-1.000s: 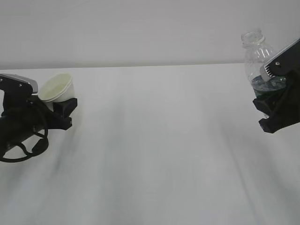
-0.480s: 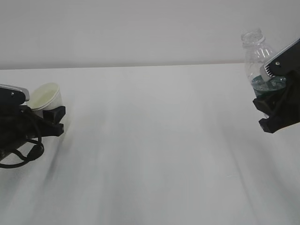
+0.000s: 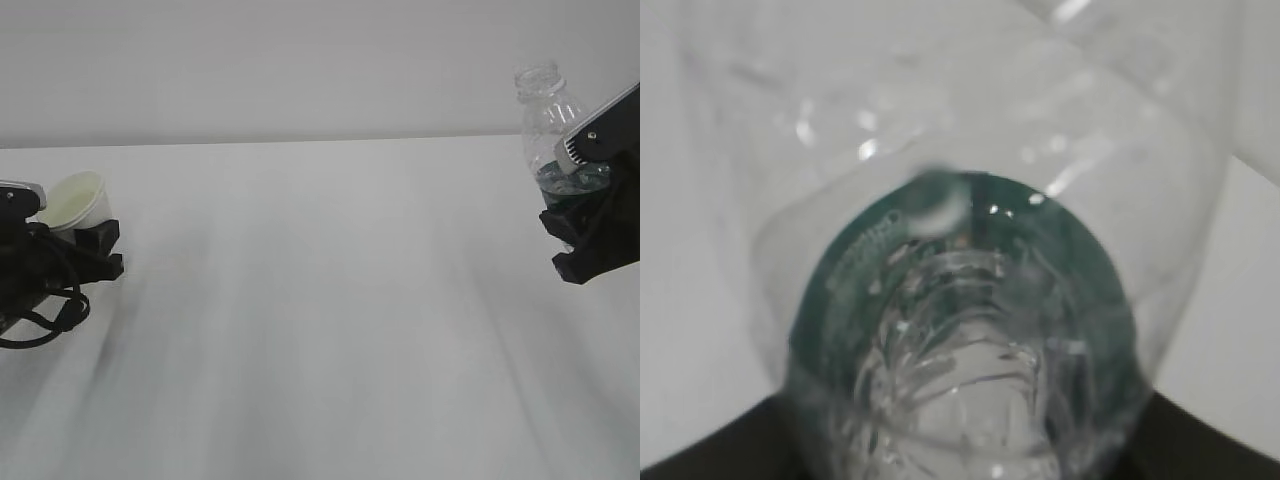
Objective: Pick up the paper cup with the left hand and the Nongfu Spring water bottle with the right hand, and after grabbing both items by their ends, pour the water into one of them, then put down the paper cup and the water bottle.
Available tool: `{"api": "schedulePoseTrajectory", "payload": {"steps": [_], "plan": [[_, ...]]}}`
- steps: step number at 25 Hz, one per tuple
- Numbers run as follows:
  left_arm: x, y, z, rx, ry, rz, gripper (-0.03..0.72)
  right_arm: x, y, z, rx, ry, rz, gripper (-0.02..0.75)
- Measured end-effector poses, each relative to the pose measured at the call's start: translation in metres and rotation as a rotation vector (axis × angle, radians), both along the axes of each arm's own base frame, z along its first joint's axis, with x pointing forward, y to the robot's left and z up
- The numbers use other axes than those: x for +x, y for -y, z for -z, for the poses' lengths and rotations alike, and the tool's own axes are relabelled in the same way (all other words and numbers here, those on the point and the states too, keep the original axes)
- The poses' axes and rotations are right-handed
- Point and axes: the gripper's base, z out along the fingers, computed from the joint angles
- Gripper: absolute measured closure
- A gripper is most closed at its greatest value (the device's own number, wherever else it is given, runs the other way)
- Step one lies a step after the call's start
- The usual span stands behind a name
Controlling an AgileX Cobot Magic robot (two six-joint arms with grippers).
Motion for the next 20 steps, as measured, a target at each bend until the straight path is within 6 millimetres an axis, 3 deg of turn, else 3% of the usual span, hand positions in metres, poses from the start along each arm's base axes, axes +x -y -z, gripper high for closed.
{"api": "schedulePoseTrajectory", "payload": {"steps": [20], "plan": [[-0.0076,-0.0091,0.0049,0.009,-0.030,-0.086,0.295,0.0009,0.0000,-0.0017,-0.026,0.001,-0.015,0.372]]}}
